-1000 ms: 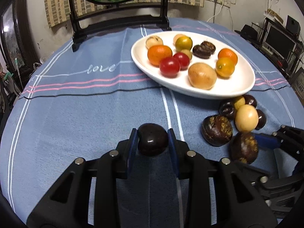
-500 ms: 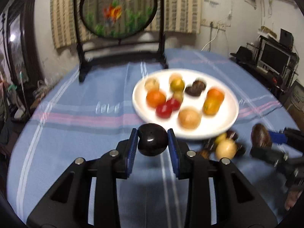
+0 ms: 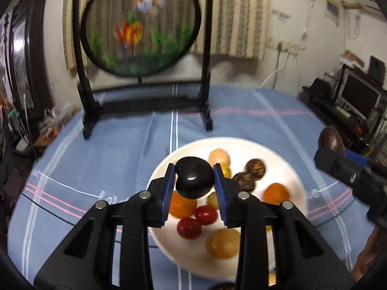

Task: Organize fruits
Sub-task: 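Grasp the large patterned dark brown fruit with the right gripper while the left gripper holds its fruit, then carry both dark fruits onto the white plate and open both grippers, then withdraw the left gripper and grasp the other patterned dark brown fruit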

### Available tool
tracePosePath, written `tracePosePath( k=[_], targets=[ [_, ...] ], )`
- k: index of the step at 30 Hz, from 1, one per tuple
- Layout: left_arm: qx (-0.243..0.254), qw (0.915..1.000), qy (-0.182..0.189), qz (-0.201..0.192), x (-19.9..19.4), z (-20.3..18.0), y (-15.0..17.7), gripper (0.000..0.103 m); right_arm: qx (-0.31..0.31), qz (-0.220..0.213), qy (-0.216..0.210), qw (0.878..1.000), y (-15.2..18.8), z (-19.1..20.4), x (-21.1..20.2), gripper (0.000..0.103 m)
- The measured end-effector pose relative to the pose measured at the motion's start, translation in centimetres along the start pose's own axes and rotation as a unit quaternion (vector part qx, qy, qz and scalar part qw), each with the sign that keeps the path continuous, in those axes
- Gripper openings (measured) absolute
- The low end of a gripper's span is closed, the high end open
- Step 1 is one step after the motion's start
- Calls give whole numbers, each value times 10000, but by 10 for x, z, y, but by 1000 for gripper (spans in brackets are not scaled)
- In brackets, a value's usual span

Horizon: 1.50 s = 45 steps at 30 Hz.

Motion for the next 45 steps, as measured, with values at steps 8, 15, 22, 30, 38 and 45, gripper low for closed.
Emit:
tracePosePath(
  k=[8, 15, 22, 30, 38, 45],
  targets=[
    [-64, 9985, 112, 532, 57, 8, 8, 32, 8, 838, 159, 9964, 18, -26, 82, 50],
    [182, 9983, 15, 550, 72, -1, 9, 33, -252, 1062, 279, 9936, 27, -23, 103, 50],
    [148, 9983, 34, 561, 72, 0, 10, 57, -404, 1089, 410, 9924, 29, -24, 106, 68],
    [-74, 9998, 24, 160, 34, 12, -6, 67, -159, 288, 138, 9994, -3, -16, 49, 68],
    [-145, 9998, -30, 115, -17, 24, 33, 76, -462, -550, -268, 9971, 5, 29, -48, 101],
    [439, 9988, -74, 191, -53, 9, 97, 82, -248, -117, -22, 9996, 82, 8, -61, 101]
  ],
)
Point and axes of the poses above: each gripper's, at about its wrist camera, not at the fingertips, and x roughly the way its jaws point, z to its left, y to its underside, the point moved 1 cm from there along x, roughly the way its jaws point, and after that the axes turned 1 degree about -x, right-handed, at the moved point
